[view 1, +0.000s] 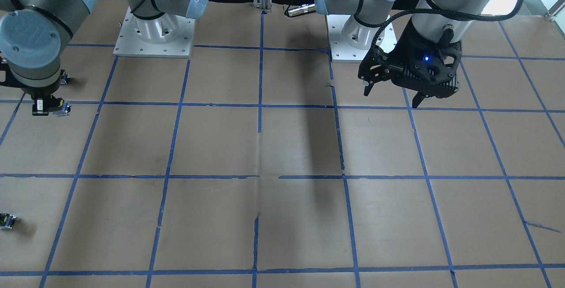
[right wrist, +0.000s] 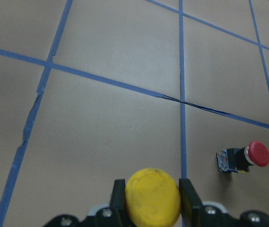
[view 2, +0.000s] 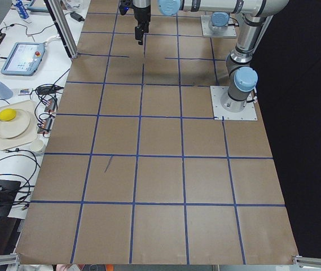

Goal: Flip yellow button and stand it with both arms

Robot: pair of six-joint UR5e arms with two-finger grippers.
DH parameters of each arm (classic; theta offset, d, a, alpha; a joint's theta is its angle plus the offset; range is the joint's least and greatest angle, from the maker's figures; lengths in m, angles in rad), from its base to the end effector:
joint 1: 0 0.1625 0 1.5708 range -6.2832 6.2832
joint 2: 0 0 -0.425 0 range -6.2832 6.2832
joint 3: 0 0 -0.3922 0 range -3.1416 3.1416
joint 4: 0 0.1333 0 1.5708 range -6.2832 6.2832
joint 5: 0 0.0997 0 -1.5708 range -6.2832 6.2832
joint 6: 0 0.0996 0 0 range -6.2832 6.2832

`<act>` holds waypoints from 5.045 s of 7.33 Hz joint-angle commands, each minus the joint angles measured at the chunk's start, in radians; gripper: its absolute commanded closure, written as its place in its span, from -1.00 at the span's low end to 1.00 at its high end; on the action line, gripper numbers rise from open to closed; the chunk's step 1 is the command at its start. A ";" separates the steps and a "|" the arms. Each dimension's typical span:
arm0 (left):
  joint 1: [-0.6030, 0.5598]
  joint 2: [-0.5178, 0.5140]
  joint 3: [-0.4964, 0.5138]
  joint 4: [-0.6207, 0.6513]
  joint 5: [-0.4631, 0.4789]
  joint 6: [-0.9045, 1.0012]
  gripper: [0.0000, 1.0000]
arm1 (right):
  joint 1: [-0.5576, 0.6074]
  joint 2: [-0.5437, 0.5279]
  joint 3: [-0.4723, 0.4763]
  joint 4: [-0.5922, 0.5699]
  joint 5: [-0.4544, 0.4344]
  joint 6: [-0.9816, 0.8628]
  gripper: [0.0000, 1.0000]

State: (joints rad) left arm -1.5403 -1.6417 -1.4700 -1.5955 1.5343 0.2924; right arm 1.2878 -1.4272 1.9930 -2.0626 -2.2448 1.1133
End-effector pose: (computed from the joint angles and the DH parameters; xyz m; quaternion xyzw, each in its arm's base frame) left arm -0.1209 -0.5263 0.4991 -0.1306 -0.9913 0.0055 0.0176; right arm -0.0673 -0.4861 0.2879 -0.5969 -0.7303 0.1013 0.3164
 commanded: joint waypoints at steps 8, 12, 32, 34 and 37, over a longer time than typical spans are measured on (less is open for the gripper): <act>0.026 0.005 0.002 -0.003 0.041 0.001 -0.99 | -0.064 0.197 0.063 -0.231 -0.161 -0.007 0.54; 0.017 0.002 0.022 -0.063 0.032 -0.186 -0.99 | -0.070 0.212 0.053 -0.232 -0.160 -0.007 0.26; 0.028 0.011 0.023 -0.067 0.036 -0.184 -0.99 | -0.047 -0.124 -0.510 0.878 0.220 -0.357 -0.98; 0.028 0.011 0.022 -0.067 0.038 -0.187 -0.99 | -0.047 -0.124 -0.499 0.886 0.235 -0.598 -0.98; 0.028 0.016 0.020 -0.069 0.038 -0.187 -0.99 | 0.112 -0.116 -0.496 0.704 0.515 -0.861 -0.98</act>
State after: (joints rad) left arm -1.5125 -1.6266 -1.4495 -1.6642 1.5723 0.1059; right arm 1.3206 -1.5490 1.4955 -1.2651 -1.8165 0.3488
